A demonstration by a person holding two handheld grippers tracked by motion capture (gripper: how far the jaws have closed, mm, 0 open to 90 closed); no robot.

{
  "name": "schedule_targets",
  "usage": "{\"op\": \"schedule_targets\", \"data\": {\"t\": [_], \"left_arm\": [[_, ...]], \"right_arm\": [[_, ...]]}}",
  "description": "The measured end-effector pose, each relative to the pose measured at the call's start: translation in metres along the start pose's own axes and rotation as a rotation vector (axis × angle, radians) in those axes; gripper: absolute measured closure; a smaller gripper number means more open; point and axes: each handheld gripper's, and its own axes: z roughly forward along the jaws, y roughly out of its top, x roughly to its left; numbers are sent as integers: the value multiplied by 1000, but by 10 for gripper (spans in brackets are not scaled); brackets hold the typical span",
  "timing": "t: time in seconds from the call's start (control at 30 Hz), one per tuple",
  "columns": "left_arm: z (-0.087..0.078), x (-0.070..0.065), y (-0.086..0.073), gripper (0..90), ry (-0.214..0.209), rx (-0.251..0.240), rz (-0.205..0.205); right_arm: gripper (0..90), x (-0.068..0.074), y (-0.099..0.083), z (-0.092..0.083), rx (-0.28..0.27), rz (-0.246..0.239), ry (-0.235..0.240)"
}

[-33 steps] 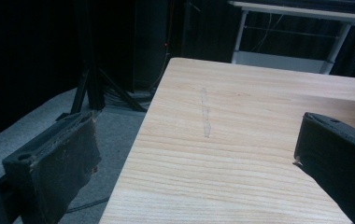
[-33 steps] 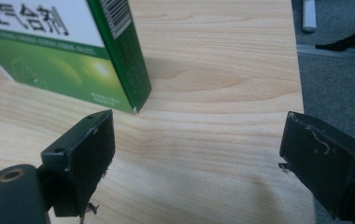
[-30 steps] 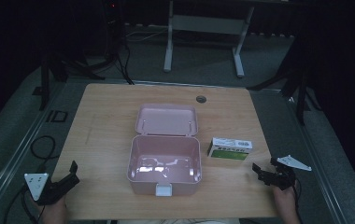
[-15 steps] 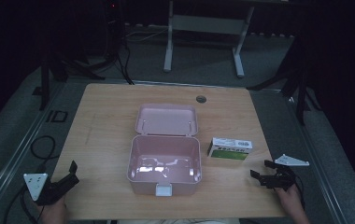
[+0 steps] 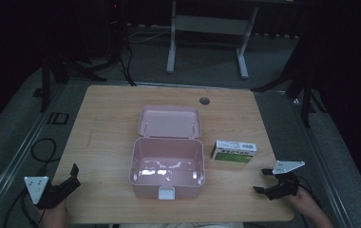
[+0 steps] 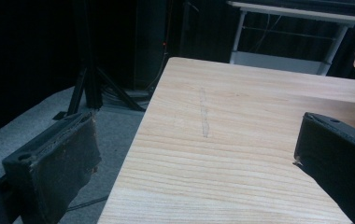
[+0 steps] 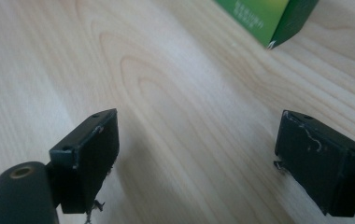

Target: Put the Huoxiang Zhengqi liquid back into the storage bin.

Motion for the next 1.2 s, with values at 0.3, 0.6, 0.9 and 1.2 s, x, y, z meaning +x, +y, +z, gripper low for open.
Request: {"op": "schedule_targets", "data": {"t": [0.3, 0.6, 0.9, 1.2], "left_arm": [[0, 0, 0, 2, 0, 0, 0], [0, 0, 0, 2, -2, -2, -3], [0, 0, -1, 2, -6, 0, -3], [0, 1, -1, 2, -9, 1, -3]], "right_arm": [[140, 7, 21, -4, 229, -158, 2], [136, 20, 48, 5, 446, -295, -17], [126, 30, 67, 14, 707, -368, 30], [114, 39, 80, 20, 874, -465, -4]]}}
